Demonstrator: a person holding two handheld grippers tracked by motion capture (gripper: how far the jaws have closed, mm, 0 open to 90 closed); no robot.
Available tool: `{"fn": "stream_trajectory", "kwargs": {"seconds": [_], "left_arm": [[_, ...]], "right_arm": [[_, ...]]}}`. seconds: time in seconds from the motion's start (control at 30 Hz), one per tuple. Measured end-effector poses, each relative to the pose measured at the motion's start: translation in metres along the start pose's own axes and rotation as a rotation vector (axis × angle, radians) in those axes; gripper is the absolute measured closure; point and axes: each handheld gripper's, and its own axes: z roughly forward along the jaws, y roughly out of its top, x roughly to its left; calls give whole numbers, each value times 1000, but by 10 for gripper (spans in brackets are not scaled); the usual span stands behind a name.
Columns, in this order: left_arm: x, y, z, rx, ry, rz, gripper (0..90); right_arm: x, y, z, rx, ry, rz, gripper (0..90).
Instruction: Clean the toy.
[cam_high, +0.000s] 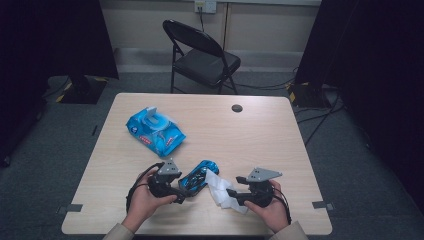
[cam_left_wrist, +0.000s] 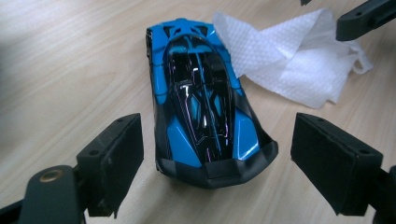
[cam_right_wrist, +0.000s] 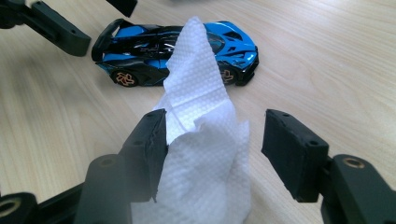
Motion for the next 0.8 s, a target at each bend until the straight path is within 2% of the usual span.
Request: {"fn": "stream_trajectory", "kwargs": {"seconds": [0.27,0.33,0.5,0.6,0.8], "left_arm": [[-4,-11,19,28,33,24,171],[-7,-13,24,23,52,42,171],[-8,-14,30,3,82,34,193],[-8,-15,32,-16,84,40,200],[-3,-17,28,-13,71,37,212]], "right_arm": [[1,-2,2,15,3,-1,381],[1,-3,3,25,-3,-6,373],[3,-1,4,24,-4,-20,382],[5,-1,6,26,3,-26,393],[7,-2,10,44,21,-39,399]]}}
